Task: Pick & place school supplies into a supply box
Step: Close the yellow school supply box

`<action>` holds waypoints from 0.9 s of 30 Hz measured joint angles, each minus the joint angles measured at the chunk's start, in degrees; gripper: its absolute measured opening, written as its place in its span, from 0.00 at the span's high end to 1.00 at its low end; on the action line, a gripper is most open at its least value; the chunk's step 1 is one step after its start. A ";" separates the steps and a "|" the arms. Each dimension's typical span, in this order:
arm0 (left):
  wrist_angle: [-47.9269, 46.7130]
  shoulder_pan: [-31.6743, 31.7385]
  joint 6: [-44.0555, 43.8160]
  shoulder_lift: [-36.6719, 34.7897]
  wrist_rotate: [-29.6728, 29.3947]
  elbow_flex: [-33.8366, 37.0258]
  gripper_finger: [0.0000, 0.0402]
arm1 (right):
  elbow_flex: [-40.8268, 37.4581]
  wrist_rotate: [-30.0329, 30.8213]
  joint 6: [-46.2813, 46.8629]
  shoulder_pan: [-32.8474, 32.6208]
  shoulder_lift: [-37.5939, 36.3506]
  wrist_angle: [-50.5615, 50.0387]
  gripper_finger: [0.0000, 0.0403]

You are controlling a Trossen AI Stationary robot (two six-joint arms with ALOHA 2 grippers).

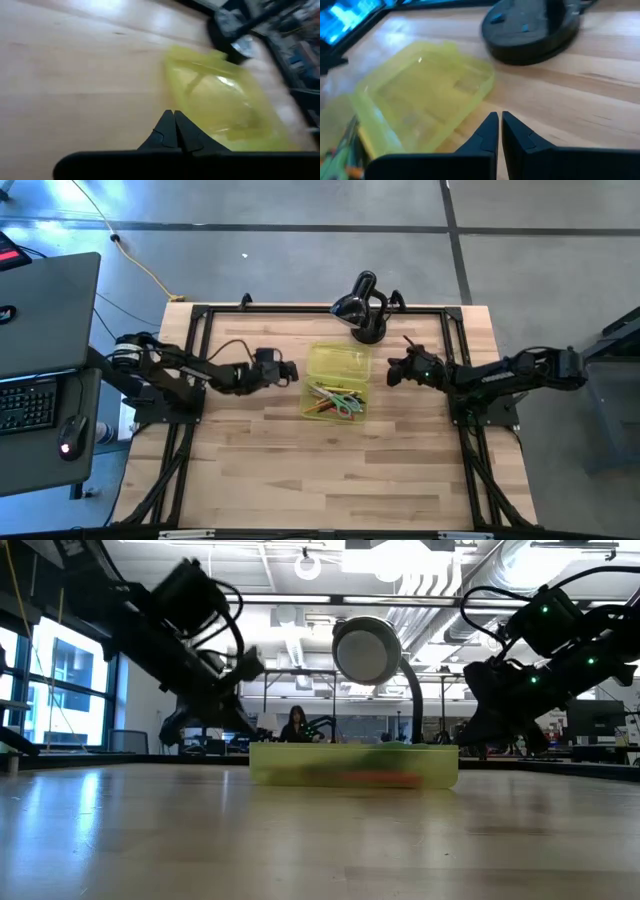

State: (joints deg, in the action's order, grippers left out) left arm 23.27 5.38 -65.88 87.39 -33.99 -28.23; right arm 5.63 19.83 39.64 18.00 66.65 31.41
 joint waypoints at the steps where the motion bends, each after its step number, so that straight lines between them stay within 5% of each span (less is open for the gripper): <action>1: -0.83 1.75 -0.02 0.00 1.61 0.00 0.98 | 0.00 0.94 1.39 0.00 0.01 -0.22 1.00; 11: -1.50 15.59 4.21 0.00 18.75 0.00 0.97 | 8.20 1.51 2.63 0.00 5.97 -3.45 1.00; 18: -1.59 15.98 7.52 0.00 20.43 0.00 0.93 | 18.95 3.62 -3.74 -0.07 13.88 -14.51 1.00; 27: -9.16 16.01 8.66 0.00 22.17 0.00 0.97 | 17.33 6.91 1.67 -0.85 14.01 -20.11 1.00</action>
State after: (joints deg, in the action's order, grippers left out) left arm 14.11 21.39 -57.21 87.39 -11.83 -28.23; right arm 22.96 26.74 41.31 17.15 80.66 11.30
